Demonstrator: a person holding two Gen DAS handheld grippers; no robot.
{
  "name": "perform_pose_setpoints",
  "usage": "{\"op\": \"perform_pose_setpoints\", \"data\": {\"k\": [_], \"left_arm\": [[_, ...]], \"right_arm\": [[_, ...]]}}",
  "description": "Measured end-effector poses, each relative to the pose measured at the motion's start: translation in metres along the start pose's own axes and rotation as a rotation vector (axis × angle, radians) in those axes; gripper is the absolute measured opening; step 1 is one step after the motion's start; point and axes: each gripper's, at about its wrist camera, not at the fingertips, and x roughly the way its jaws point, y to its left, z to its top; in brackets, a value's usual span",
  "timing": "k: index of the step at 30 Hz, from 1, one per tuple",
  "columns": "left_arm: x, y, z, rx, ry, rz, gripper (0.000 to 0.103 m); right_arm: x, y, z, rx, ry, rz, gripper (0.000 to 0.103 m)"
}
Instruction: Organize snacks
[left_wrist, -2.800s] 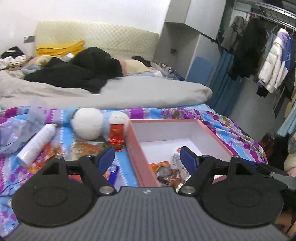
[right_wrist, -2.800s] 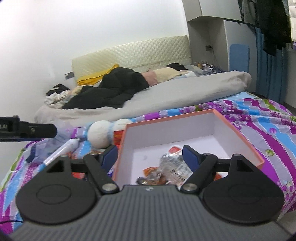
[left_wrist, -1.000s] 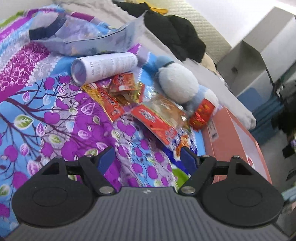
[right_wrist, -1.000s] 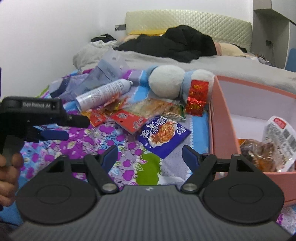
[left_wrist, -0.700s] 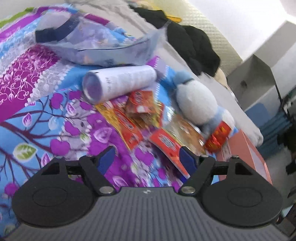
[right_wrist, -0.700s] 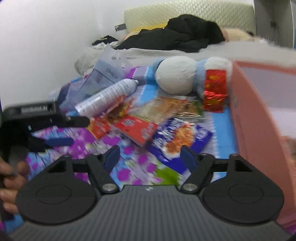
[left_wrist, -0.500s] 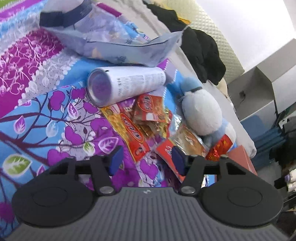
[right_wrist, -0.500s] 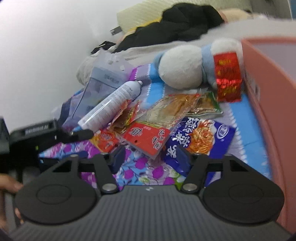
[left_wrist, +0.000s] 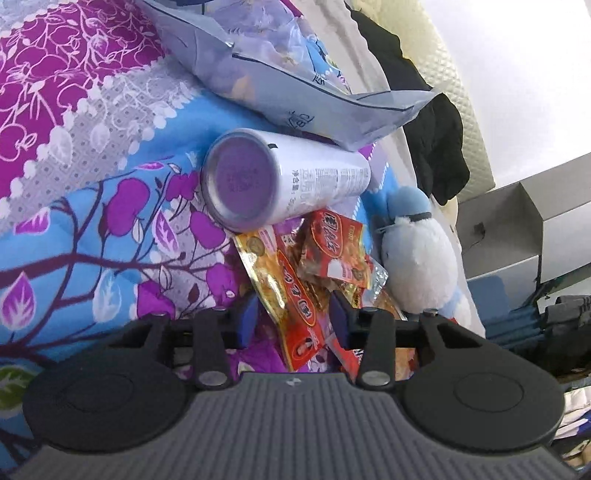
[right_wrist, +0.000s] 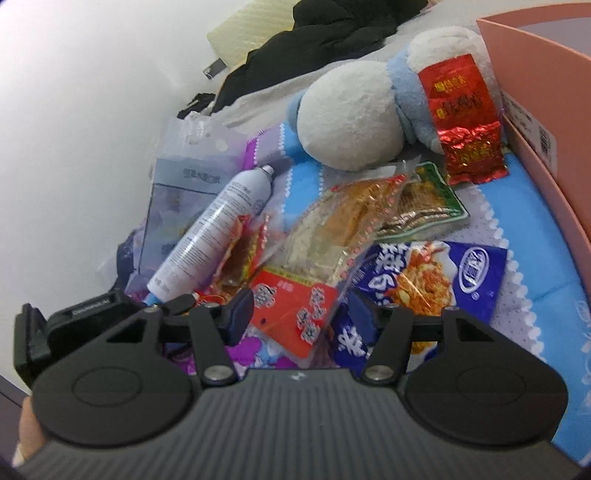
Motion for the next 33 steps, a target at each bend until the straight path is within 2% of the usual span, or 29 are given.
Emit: {"op": "perform_pose_setpoints", "data": {"k": [1, 3, 4, 5, 6, 8, 10, 16, 21, 33], "left_arm": [[0.002, -0.001, 0.000, 0.005, -0.004, 0.016, 0.035], [0.003, -0.002, 0.000, 0.021, -0.010, 0.038, 0.020], [0.003, -0.002, 0.000, 0.022, -0.013, 0.041, 0.019], [0.003, -0.001, -0.001, 0.024, -0.017, 0.038, 0.015], [0.002, -0.001, -0.001, 0.027, -0.021, 0.037, 0.007], [-0.002, -0.003, -0.004, 0.036, -0.028, 0.025, 0.003], [-0.007, -0.006, -0.008, 0.040, -0.032, 0.008, 0.002], [-0.030, -0.017, -0.024, 0.060, -0.040, -0.014, 0.001], [-0.059, -0.027, -0.045, 0.092, -0.040, -0.002, 0.001], [-0.127, -0.031, -0.116, 0.139, 0.031, 0.045, 0.001]], "right_arm": [[0.001, 0.001, 0.001, 0.000, -0.002, -0.005, 0.048], [0.003, 0.000, 0.001, 0.010, 0.000, -0.013, 0.037], [0.005, -0.001, 0.001, 0.016, 0.003, -0.013, 0.025], [0.005, -0.002, 0.002, 0.021, 0.007, -0.014, 0.019], [0.005, -0.002, 0.002, 0.026, 0.012, -0.014, 0.018], [0.002, -0.001, 0.002, 0.029, 0.012, -0.012, 0.009], [-0.004, 0.001, 0.002, 0.012, 0.001, -0.016, 0.006], [-0.025, 0.013, -0.001, -0.035, -0.012, -0.008, 0.004], [-0.052, 0.022, -0.008, -0.073, -0.018, -0.015, 0.004], [-0.132, 0.018, -0.054, -0.079, 0.051, -0.032, 0.004]]}}
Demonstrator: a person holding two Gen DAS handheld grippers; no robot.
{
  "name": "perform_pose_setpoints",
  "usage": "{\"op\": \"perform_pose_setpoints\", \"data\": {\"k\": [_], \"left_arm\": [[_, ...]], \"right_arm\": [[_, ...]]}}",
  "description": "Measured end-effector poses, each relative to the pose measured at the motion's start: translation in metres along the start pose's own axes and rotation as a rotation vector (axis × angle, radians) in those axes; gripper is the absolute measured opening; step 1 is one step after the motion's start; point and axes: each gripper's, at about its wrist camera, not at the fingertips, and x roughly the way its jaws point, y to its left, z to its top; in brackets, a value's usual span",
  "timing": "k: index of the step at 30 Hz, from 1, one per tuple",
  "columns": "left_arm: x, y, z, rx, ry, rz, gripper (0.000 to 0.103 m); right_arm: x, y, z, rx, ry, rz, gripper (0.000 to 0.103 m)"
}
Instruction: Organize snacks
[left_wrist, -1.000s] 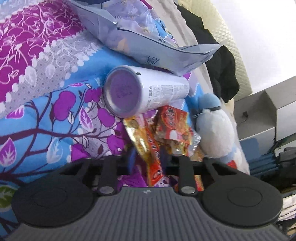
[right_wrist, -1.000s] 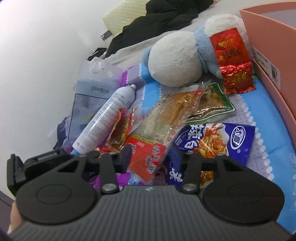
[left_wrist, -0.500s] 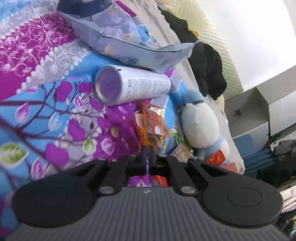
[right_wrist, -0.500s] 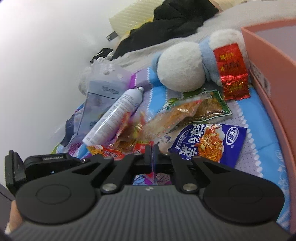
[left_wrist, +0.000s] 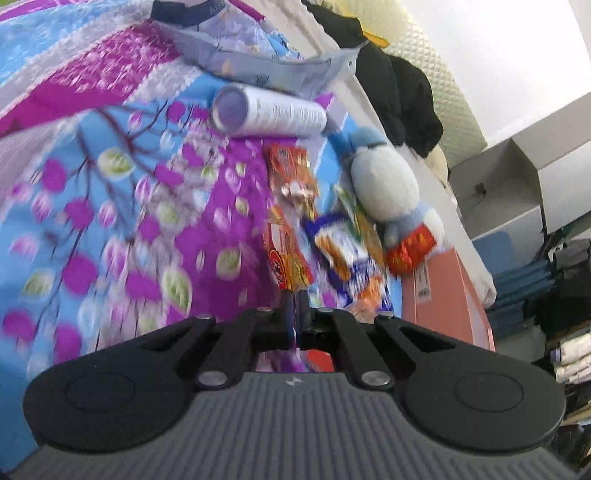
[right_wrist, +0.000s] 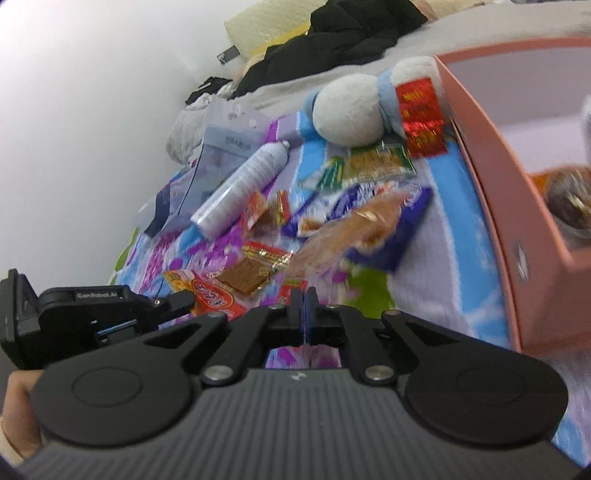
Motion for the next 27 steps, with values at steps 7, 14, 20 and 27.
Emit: {"op": "perform_pose_setpoints", "data": {"k": [7, 14, 20, 27], "left_arm": [[-0.032, -0.006, -0.041, 0.029, 0.034, 0.051, 0.001], [-0.055, -0.008, -0.072, 0.051, 0.054, 0.101, 0.001], [-0.060, -0.011, -0.096, 0.067, 0.105, 0.119, 0.001], [-0.062, -0.015, -0.105, 0.090, 0.174, 0.150, 0.009]], "right_arm": [[-0.039, 0.005, -0.027, -0.012, 0.025, -0.009, 0.004], [-0.068, 0.001, -0.052, -0.037, 0.074, -0.022, 0.004], [-0.087, -0.011, -0.072, -0.014, 0.113, -0.054, 0.004], [-0.097, -0.018, -0.084, -0.054, 0.143, -0.152, 0.008]]}}
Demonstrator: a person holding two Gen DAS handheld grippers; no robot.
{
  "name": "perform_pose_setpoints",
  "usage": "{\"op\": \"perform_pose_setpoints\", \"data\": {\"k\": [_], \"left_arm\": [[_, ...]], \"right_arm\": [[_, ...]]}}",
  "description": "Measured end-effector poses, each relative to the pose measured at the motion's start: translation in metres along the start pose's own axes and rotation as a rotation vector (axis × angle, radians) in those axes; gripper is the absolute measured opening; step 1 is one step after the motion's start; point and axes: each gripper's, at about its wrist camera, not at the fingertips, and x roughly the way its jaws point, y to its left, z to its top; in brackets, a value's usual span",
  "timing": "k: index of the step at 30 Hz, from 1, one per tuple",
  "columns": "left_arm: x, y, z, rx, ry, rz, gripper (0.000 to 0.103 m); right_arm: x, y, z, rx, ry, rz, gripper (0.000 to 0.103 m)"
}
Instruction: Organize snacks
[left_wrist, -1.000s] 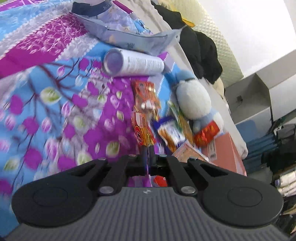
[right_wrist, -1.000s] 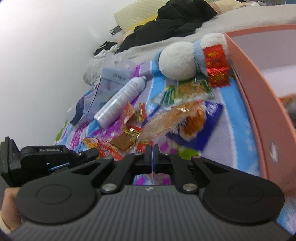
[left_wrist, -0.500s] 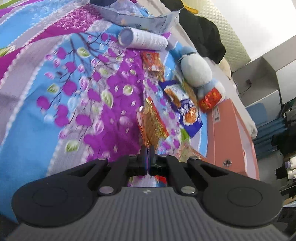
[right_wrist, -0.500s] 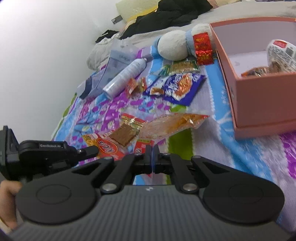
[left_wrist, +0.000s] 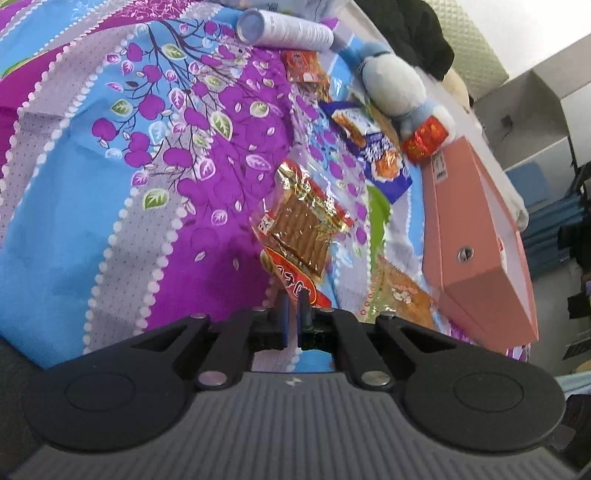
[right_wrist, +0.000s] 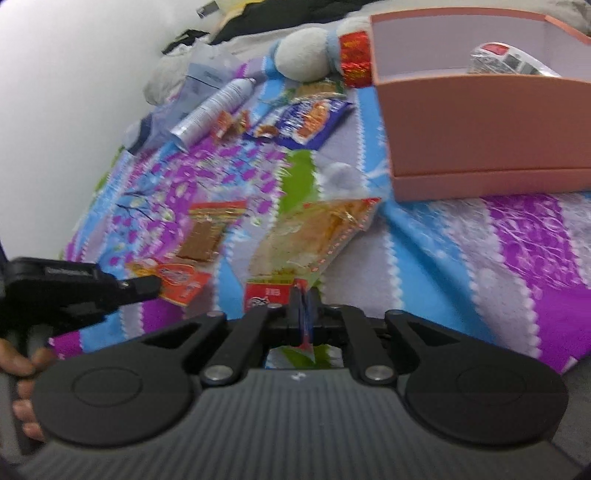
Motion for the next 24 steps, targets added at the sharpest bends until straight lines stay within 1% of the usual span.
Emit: {"op": "perform_pose_setpoints", "data": {"k": [1, 2, 3, 4, 5, 6, 7, 8, 12, 14, 17, 20, 22, 24], "left_arm": [[0.000, 0.000, 0.001, 0.003, 0.021, 0.009, 0.013], [-0.001, -0.001, 0.001, 0.008, 0.035, 0.013, 0.030], [-0.002, -0.003, 0.001, 0.023, 0.047, 0.031, 0.054], [-0.004, -0.005, 0.001, 0.051, 0.045, 0.077, 0.061], [-0.007, -0.010, 0.001, 0.095, 0.034, 0.117, 0.068], [-0.010, -0.015, 0.001, 0.140, 0.023, 0.132, 0.072], [-0.013, -0.017, 0.001, 0.166, 0.023, 0.130, 0.074], [-0.015, -0.019, 0.002, 0.184, 0.025, 0.125, 0.077], [-0.016, -0.030, 0.007, 0.265, -0.002, 0.130, 0.089], [-0.011, -0.036, 0.013, 0.300, 0.001, 0.132, 0.090], [0.004, -0.045, 0.020, 0.353, 0.022, 0.127, 0.091], [0.022, -0.050, 0.026, 0.398, 0.035, 0.160, 0.091], [0.032, -0.052, 0.031, 0.409, 0.041, 0.169, 0.091], [0.040, -0.052, 0.036, 0.409, 0.046, 0.184, 0.091]], "right_arm": [[-0.001, 0.000, -0.001, -0.009, -0.002, -0.019, 0.010], [-0.002, -0.002, -0.002, -0.012, -0.004, -0.022, 0.011], [-0.002, -0.003, -0.002, -0.006, -0.002, -0.022, 0.013], [-0.003, -0.004, -0.002, 0.003, 0.000, -0.023, 0.019], [-0.003, -0.005, -0.002, 0.005, 0.000, -0.035, 0.036], [-0.004, -0.006, -0.002, -0.001, -0.008, -0.048, 0.046], [-0.005, -0.005, -0.002, -0.011, -0.022, -0.062, 0.062], [-0.007, -0.004, -0.002, -0.018, -0.040, -0.066, 0.068], [-0.007, -0.004, 0.000, -0.020, -0.076, -0.067, 0.076], [-0.003, -0.002, 0.002, -0.025, -0.093, -0.063, 0.086], [0.006, 0.002, 0.006, -0.040, -0.116, -0.060, 0.086], [0.017, 0.005, 0.012, -0.056, -0.130, -0.063, 0.086], [0.025, 0.007, 0.016, -0.085, -0.146, -0.070, 0.086], [0.035, 0.008, 0.019, -0.106, -0.139, -0.096, 0.086]]}}
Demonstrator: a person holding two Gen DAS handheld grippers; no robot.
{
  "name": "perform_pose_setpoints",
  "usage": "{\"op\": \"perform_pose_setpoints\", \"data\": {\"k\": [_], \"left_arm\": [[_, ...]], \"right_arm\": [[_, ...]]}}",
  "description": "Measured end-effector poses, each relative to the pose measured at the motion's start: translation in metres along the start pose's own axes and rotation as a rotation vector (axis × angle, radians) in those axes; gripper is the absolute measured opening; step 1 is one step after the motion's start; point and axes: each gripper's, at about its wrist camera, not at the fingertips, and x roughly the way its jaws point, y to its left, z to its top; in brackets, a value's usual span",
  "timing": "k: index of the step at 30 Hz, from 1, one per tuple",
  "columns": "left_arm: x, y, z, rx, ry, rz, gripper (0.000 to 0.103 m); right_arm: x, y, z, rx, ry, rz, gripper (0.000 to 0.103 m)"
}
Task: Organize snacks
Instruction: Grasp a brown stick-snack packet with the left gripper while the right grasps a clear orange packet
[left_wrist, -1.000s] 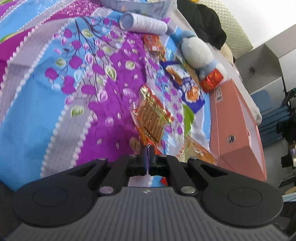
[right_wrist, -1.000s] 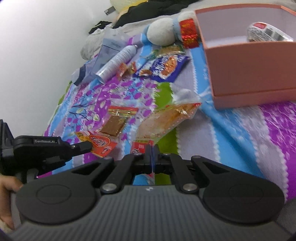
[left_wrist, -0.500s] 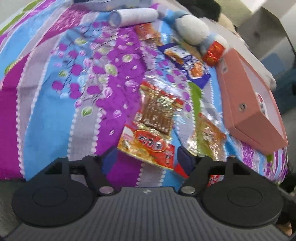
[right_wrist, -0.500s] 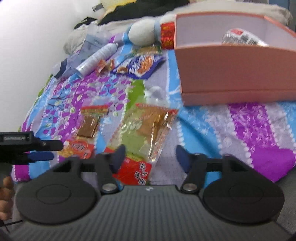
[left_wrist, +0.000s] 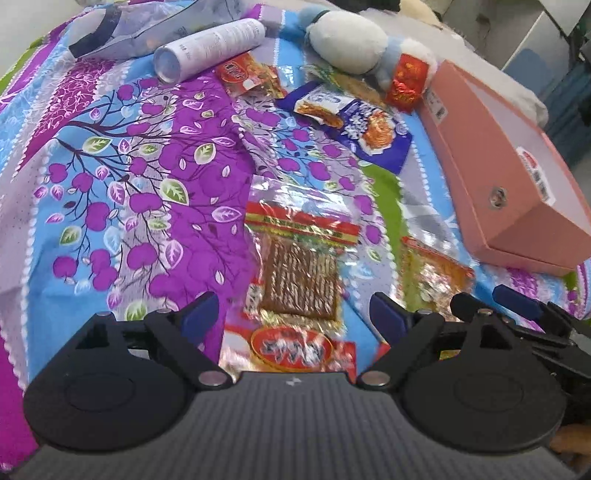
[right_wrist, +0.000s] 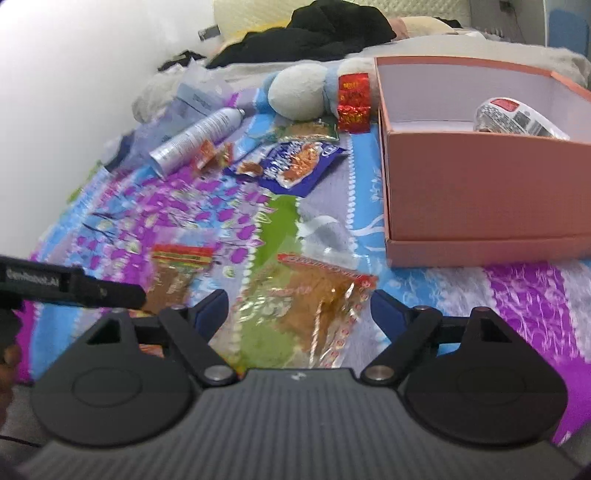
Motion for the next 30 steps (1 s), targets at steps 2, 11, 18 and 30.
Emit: {"op": "perform_pose_setpoints", "data": {"k": [2, 11, 18, 30], "left_arm": [[0.005, 0.001, 0.004, 0.005, 0.001, 0.008, 0.091], [0.014, -0.001, 0.013, 0.020, 0.001, 0.018, 0.091], [0.017, 0.001, 0.013, 0.005, 0.007, 0.030, 0.091], [0.018, -0.005, 0.010, 0.031, 0.004, 0.022, 0.091]], "right_arm": [[0.009, -0.001, 0.000, -0.005, 0.014, -0.014, 0.086], [0.035, 0.008, -0.015, -0.092, 0.077, -0.040, 0.088], [0.042, 0.016, -0.015, -0.153, 0.075, -0.037, 0.083], [0.027, 0.019, -0.011, -0.160, 0.052, -0.027, 0.029]]}}
